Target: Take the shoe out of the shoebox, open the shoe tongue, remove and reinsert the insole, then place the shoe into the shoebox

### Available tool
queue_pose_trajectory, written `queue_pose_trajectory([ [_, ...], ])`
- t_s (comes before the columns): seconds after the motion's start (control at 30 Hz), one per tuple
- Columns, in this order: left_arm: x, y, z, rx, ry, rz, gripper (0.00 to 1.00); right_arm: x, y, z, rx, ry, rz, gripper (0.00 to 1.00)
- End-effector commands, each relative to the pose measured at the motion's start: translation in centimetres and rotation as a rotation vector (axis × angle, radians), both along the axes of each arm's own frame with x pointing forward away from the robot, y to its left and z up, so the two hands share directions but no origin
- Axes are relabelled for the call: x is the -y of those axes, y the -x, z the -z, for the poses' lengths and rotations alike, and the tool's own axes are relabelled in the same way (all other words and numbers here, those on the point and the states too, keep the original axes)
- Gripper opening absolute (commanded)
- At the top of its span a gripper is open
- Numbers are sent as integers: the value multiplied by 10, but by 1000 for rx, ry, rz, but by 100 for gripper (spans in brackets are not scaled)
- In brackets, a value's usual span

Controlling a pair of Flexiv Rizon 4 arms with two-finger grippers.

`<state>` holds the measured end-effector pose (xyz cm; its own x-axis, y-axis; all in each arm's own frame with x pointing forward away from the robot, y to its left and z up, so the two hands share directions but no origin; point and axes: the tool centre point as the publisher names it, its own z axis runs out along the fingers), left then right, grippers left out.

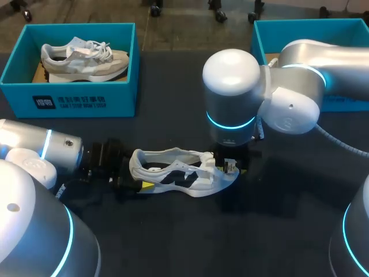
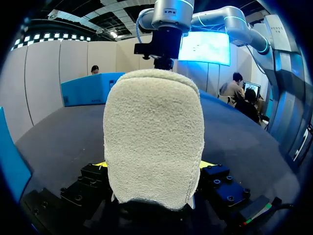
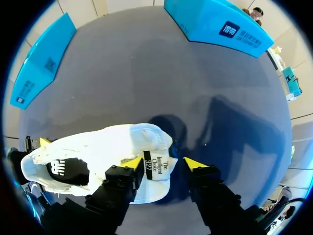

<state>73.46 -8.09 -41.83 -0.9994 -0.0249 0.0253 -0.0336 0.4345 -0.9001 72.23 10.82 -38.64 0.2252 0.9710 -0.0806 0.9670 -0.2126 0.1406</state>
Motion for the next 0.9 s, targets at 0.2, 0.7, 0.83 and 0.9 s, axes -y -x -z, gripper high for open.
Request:
queue_pose_trajectory([
  [0.2, 1, 1, 3, 2, 1, -3, 0, 1, 0, -5, 16, 22, 20, 68],
  [0.7, 1, 1, 3, 2, 1, -3, 0, 0, -14, -28, 62, 46, -19, 86],
  [0.83, 1, 1, 3, 2, 1, -3, 0, -3, -20, -33, 69, 58, -52, 92],
  [0.9, 1, 1, 3, 2, 1, -3, 0, -4, -22, -37, 73, 68, -72, 95],
])
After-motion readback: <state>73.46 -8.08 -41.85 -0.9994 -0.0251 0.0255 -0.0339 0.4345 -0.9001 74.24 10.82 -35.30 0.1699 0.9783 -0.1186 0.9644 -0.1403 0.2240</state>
